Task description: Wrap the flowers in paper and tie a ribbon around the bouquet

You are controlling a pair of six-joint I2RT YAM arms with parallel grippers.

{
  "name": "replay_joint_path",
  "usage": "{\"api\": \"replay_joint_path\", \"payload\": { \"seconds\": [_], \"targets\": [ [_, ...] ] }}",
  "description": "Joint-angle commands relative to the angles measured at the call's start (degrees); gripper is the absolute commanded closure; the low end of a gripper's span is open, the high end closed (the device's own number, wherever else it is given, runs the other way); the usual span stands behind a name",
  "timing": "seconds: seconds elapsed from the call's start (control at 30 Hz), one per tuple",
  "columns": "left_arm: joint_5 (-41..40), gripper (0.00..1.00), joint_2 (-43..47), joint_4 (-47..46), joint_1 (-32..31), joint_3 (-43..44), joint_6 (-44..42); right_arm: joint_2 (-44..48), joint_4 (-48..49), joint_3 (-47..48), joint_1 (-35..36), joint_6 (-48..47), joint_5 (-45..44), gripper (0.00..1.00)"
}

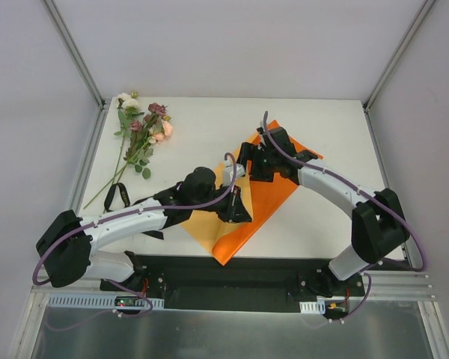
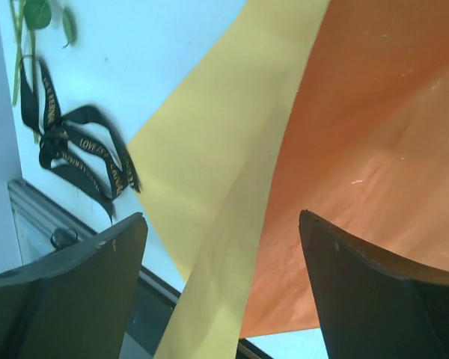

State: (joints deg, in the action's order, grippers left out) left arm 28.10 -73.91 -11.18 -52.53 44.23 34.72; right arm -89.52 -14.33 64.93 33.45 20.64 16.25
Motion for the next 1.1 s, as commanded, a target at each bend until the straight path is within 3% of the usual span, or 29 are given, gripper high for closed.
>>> {"api": "replay_joint_path", "payload": {
  "seconds": [0.0,0.13,0.17,0.27,0.43,0.5,0.6,0.63,0.7,0.73,0.77,0.9,0.93,1.0,1.07],
  "targets": [
    [0.9,1.0,2.1,0.0,-0.2,0.7,-1.9,-0.6,-0.8,1.9,1.6,3.9,-8.3,0.28],
    [0.8,1.0,3.6,1.2,-0.3,0.9,-2.0,-0.7,0.4,1.3,2.6,4.5,-12.2,0.59],
    [0.4,1.0,4.0,2.2,-0.2,0.9,-2.5,-0.7,0.3,1.5,2.5,4.1,-13.0,0.75],
    [-2.8,1.0,5.4,4.3,-0.1,1.3,-4.3,-1.0,-2.3,5.3,0.7,1.4,-13.4,0.99],
    [-6.9,1.0,4.0,7.3,3.6,4.2,-4.8,2.1,-4.4,7.9,-8.0,2.3,-13.5,0.99],
    [-6.7,1.0,0.8,8.3,6.3,8.0,-4.6,7.8,-5.1,5.7,-11.6,3.3,-15.9,0.99],
    [-7.9,1.0,-3.5,10.1,12.1,13.9,-4.2,18.8,-4.8,-0.5,-12.6,5.6,-29.6,0.99],
    [-8.1,0.96,-4.7,11.5,13.7,16.0,-4.9,21.1,-4.1,-2.2,-12.5,7.5,-31.4,0.98],
    [-8.3,0.8,-7.4,14.6,14.3,22.5,-7.4,26.2,-0.4,-7.8,-11.2,9.9,-35.5,0.99],
    [-7.2,0.61,-8.0,15.2,14.6,24.2,-8.0,27.3,0.8,-9.2,-10.3,11.5,-37.6,0.98],
    [-6.7,0.52,-8.1,15.3,14.7,26.3,-8.6,28.1,2.4,-10.7,-9.3,12.5,-40.1,0.99],
    [-3.5,0.3,-4.7,15.7,14.7,25.2,-8.5,30.9,12.2,-18.9,-5.1,17.2,-47.6,0.99],
    [-2.5,0.16,-3.6,15.8,14.7,24.2,-8.6,31.7,14.0,-21.9,-4.6,17.9,-48.1,0.99],
    [-0.9,0.13,-0.2,16.2,14.7,20.5,-8.5,32.3,16.8,-23.6,-2.8,18.6,-51.1,0.99],
    [0.4,0.16,2.2,16.8,14.7,16.0,-7.5,35.3,11.4,-25.4,-1.6,21.5,-55.7,0.99]
  ]
}}
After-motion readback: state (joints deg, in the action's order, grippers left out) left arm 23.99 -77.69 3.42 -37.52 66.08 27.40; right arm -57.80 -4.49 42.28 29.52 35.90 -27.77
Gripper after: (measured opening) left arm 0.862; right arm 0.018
